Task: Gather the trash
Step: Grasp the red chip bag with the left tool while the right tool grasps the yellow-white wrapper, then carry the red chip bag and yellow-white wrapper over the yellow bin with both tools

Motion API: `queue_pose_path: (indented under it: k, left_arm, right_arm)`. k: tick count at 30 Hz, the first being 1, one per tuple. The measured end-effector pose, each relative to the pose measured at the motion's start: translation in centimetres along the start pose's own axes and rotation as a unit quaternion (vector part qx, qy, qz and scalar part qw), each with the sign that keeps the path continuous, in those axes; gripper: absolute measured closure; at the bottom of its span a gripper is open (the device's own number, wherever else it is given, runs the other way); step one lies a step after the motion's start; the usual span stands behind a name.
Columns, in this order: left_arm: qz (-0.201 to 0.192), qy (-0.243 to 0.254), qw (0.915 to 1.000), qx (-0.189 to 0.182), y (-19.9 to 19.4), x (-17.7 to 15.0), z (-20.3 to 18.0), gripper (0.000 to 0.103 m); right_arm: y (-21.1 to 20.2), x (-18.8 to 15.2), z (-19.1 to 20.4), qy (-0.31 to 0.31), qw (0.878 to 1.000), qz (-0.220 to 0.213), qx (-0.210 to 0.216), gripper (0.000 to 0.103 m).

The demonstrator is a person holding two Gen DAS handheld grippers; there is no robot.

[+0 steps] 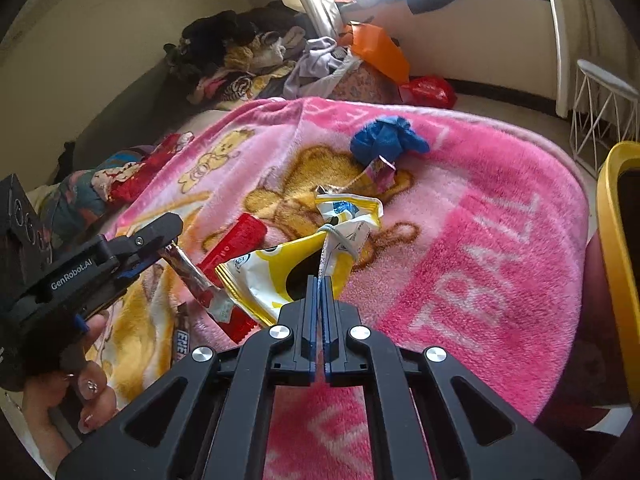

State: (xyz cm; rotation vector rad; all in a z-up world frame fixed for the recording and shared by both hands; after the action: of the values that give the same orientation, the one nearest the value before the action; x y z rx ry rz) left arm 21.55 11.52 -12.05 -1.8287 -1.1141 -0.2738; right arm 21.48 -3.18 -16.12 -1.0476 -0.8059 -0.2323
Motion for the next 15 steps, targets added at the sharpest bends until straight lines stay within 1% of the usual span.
queue_pose_path:
  k: [7, 15]
  left_arm:
    - [-0.016, 0.016, 0.9997, -0.01, -1.6, 0.1, -1.6, 0.086]
    - [-0.023, 0.033, 0.999, -0.019, -2.5, -0.2, -3.2, 0.086]
  right_arm:
    - [-2.4, 0.1, 0.3, -0.026, 0.999, -0.016, -0.008, 0.101]
    - [-4.5, 0.2, -0.2, -0.043, 0.998, -0.03, -0.023, 0.101]
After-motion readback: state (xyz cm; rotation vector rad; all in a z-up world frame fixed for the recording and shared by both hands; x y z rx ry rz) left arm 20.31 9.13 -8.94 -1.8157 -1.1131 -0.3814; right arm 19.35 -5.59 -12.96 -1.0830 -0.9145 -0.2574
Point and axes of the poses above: each gripper's, at about its wrist camera, not at the fingertips, and y roughly the way its jaws point, z to its left, x to its top, the point moved 8 cm from there along y, roughly the way its jaws point, and after that the axes turned 10 degrees about -y, right-handed, at the moved point
